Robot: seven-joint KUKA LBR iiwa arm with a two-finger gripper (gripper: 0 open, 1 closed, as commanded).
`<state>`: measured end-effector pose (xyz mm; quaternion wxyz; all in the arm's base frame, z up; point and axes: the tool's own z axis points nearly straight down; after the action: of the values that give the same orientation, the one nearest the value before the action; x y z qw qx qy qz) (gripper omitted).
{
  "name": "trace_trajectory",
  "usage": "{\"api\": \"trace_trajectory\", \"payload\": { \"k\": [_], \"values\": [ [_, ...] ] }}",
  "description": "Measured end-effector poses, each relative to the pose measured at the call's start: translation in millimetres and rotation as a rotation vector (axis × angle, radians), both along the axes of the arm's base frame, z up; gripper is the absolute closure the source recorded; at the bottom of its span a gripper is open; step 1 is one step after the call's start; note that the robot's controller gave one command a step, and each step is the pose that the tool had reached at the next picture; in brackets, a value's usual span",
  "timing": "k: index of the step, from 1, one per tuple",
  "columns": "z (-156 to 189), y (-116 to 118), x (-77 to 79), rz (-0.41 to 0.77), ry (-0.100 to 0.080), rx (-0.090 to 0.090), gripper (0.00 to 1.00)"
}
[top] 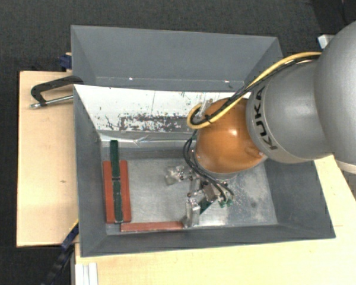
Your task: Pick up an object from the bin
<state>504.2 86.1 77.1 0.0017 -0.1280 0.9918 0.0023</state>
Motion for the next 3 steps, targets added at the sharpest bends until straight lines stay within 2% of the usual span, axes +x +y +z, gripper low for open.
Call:
{"api": "trace_trajectory", "payload": {
  "k": [1, 2, 3],
  "values": [
    [-5.0, -61.5, 3.4, -0.014, -0.002, -0.004, 1.00],
    [-5.9, -61.2, 2.6, -0.014, 0.000, -0.003, 0.00],
    [-6.0, -61.3, 2.5, -0.014, 0.000, -0.003, 0.00]
  ]
}}
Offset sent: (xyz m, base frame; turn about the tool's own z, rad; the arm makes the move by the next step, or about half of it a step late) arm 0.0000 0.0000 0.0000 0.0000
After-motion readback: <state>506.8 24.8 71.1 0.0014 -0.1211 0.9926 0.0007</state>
